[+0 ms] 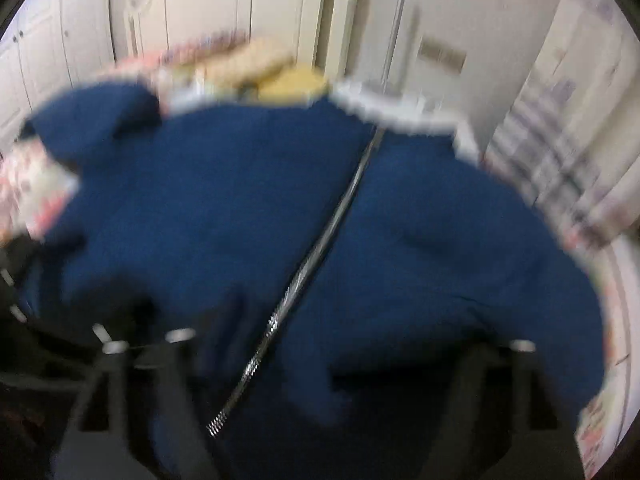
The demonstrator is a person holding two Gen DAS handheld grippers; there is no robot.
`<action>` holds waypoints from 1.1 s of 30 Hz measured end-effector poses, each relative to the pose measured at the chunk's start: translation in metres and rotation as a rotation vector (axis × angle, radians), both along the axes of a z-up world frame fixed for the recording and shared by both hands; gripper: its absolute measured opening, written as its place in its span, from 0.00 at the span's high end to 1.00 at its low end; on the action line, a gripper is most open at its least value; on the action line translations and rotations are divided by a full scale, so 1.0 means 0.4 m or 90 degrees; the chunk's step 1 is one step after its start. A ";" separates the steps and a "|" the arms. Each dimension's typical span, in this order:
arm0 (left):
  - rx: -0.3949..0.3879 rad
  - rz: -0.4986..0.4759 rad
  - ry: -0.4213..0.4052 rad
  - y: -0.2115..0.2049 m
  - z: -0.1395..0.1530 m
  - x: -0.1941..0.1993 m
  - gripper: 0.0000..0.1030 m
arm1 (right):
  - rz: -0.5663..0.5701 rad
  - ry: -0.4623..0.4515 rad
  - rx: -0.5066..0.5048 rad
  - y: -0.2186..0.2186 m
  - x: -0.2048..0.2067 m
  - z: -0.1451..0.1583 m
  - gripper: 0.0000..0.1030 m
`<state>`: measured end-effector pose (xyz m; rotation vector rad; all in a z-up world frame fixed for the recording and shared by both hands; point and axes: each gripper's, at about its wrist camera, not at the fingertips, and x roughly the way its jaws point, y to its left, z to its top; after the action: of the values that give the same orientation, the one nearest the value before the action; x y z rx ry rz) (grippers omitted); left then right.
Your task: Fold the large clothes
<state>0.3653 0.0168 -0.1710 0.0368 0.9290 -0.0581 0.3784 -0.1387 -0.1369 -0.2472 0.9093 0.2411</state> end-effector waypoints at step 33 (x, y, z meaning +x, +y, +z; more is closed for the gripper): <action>0.126 -0.447 -0.232 -0.713 0.203 -0.039 0.78 | -0.279 -0.047 0.317 -0.493 -0.509 -0.047 0.18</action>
<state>0.3496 -0.2685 -0.0898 0.5411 0.5183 -0.5916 0.1746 -0.3358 -0.1557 0.4009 0.7815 0.0448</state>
